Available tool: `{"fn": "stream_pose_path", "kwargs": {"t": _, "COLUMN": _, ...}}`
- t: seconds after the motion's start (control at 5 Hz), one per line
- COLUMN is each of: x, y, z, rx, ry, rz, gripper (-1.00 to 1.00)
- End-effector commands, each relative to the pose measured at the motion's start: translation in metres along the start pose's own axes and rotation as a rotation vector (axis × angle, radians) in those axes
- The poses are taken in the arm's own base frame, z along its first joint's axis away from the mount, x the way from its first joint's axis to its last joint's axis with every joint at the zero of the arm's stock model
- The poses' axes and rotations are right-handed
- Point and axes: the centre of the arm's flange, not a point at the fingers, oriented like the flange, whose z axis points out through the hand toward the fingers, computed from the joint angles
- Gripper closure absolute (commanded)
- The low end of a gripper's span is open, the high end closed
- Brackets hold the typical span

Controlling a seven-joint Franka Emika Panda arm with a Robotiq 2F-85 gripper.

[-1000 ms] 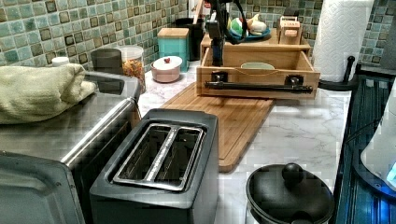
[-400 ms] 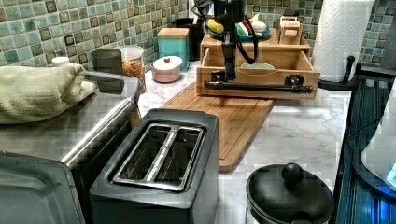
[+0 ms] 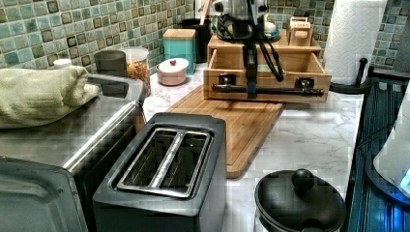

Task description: Close the drawer.

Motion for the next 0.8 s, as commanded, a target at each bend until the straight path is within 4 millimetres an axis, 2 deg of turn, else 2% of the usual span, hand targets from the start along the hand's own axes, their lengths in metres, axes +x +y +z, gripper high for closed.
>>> {"fn": "stream_pose_path", "kwargs": {"t": 0.2, "x": -0.03, "y": 0.025, "z": 0.036, "rx": -0.007, "ry": 0.001, "rz": -0.089, "gripper": 1.0}}
{"fn": "stream_pose_path", "kwargs": {"t": 0.4, "x": -0.034, "y": 0.039, "z": 0.027, "rx": -0.022, "ry": -0.008, "rz": -0.102, "gripper": 1.0}}
{"fn": "stream_pose_path", "kwargs": {"t": 0.8, "x": -0.036, "y": 0.085, "z": 0.044, "rx": -0.017, "ry": 0.028, "rz": -0.148, "gripper": 1.0}}
